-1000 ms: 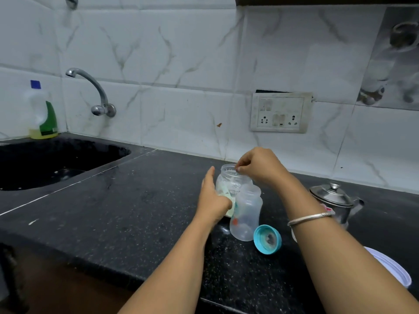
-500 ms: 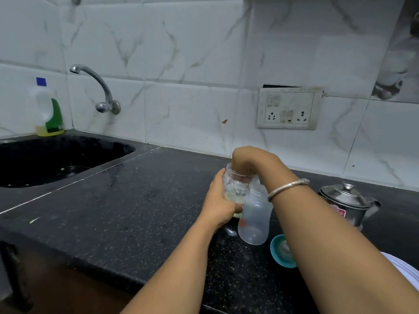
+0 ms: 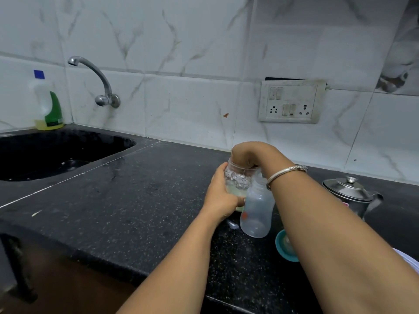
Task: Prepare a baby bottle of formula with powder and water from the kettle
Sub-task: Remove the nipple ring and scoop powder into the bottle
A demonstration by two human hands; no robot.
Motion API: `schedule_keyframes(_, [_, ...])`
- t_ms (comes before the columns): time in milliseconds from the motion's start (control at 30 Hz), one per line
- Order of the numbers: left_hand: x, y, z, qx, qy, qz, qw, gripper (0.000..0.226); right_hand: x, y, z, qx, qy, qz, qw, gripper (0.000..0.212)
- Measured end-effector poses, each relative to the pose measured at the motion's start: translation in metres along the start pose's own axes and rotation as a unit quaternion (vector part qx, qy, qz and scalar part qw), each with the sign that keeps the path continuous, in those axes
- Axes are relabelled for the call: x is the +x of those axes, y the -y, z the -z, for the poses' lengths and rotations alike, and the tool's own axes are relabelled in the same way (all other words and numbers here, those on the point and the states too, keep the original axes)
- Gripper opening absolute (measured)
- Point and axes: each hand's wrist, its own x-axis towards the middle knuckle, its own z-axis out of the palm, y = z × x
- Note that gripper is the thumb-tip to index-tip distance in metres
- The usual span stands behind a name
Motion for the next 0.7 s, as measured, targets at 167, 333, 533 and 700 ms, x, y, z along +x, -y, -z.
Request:
schedule_keyframes(167, [-0.002, -0.001, -0.003, 0.006, -0.008, -0.007, 1.000, 0.091, -0.001, -0.004, 0.004, 0.065, 0.031, -0.013, 0.997, 0.024])
schedule_keyframes(333, [-0.002, 0.000, -0.002, 0.006, -0.008, -0.008, 1.000, 0.088, 0.005, -0.003, 0.005, 0.174, 0.048, -0.021, 0.983, 0.021])
schedule_keyframes(533, [-0.004, -0.004, -0.002, 0.004, -0.004, -0.005, 1.000, 0.090, -0.011, -0.006, 0.004, 0.045, -0.034, 0.004, 0.998, 0.023])
schedule_keyframes(700, [-0.004, -0.003, -0.002, 0.017, -0.008, -0.005, 1.000, 0.095, -0.026, -0.020, 0.014, 0.194, -0.063, 0.036, 0.978, 0.005])
